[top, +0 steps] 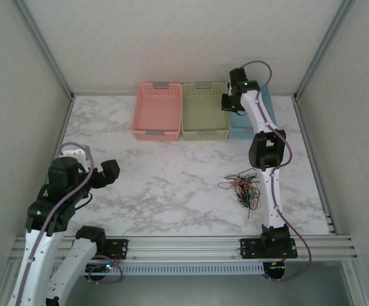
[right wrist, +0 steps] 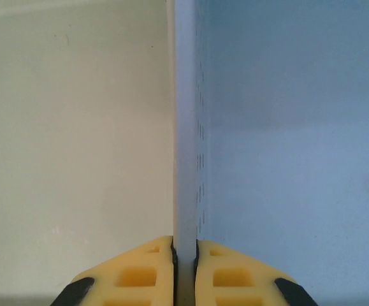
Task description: Untangle the cables
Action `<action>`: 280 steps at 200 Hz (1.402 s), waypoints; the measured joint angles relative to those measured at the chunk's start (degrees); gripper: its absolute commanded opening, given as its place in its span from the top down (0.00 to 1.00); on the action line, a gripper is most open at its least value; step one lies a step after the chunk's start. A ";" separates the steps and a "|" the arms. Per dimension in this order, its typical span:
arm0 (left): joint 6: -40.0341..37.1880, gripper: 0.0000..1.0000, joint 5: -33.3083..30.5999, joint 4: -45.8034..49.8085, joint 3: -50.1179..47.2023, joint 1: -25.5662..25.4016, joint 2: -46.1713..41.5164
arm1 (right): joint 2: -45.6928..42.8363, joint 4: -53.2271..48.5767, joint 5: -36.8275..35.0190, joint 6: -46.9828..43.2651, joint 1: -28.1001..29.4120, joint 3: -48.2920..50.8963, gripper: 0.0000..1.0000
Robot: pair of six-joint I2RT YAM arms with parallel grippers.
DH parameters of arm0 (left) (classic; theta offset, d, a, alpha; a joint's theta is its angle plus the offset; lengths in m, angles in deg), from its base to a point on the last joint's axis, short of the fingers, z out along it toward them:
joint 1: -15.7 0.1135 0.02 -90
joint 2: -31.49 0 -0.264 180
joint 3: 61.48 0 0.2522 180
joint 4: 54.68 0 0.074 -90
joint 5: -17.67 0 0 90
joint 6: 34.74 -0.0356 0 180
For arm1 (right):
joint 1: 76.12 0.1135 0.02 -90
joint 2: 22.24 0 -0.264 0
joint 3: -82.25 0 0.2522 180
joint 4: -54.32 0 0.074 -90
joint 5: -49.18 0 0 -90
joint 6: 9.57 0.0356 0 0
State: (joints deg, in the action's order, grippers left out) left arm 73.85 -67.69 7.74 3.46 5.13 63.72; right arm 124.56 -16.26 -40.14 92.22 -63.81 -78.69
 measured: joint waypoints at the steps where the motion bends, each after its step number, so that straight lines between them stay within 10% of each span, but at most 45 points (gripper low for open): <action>1: 0.00 0.00 -0.02 0.00 0.00 0.00 0.00 | 0.00 0.02 0.07 0.09 0.07 -0.04 1.00; 86: 0.00 0.00 0.00 0.00 0.00 0.00 0.11 | 0.02 0.20 2.03 2.73 1.46 -0.37 0.57; 162: 0.00 0.00 0.02 -0.04 -0.31 0.00 0.76 | -6.60 -2.99 0.42 1.22 2.51 0.92 0.51; 237: 0.00 0.00 0.00 -0.07 -0.33 0.00 -0.59 | -60.59 7.63 -6.32 4.13 7.04 54.12 0.49; 280: 0.02 0.00 0.37 -0.15 -0.33 0.00 -0.59 | -73.72 7.85 -7.76 10.19 6.62 79.91 0.48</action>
State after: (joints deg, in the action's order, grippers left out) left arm 73.87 -67.32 7.59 3.13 5.13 63.13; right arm 50.84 -8.42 -47.89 102.40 -57.18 1.22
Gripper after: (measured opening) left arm 0.996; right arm 0.514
